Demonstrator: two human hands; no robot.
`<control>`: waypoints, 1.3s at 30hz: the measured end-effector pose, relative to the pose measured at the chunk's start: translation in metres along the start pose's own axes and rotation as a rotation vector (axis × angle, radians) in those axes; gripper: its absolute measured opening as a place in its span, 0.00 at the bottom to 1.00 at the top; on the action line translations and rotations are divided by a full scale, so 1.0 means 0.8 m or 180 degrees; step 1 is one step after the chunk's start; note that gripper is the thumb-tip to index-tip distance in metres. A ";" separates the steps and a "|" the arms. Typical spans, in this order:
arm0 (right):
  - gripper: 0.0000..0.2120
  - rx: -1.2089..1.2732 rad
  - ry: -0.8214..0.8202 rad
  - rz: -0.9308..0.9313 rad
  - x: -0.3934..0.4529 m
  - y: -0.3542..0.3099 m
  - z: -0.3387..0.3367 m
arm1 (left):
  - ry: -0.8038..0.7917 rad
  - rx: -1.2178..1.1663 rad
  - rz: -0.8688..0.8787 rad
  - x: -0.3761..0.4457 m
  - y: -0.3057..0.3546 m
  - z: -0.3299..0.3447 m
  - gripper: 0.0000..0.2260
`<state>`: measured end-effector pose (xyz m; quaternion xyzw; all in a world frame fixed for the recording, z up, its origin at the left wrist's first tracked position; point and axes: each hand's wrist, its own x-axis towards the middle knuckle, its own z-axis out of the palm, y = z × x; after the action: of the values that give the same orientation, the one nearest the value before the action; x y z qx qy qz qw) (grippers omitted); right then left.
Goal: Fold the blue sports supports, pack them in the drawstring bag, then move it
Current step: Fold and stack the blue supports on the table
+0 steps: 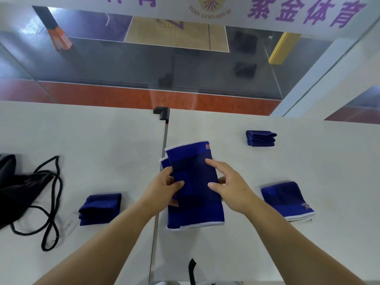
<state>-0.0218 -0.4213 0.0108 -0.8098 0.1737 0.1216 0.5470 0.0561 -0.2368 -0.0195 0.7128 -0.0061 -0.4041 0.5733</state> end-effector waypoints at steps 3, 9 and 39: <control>0.27 -0.0135 0.0029 0.0099 0.007 0.015 0.014 | 0.0107 0.0227 0.0060 0.001 -0.010 -0.006 0.15; 0.30 -0.0286 -0.0085 0.0380 0.030 0.033 0.038 | 0.0330 0.0618 -0.0114 0.012 -0.020 -0.014 0.17; 0.08 -0.0099 0.0251 0.0963 0.013 0.050 0.043 | 0.0577 0.1020 -0.0510 -0.002 -0.037 -0.007 0.05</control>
<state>-0.0296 -0.4048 -0.0397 -0.7869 0.3131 0.1735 0.5027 0.0445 -0.2212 -0.0428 0.8266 0.0381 -0.3764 0.4166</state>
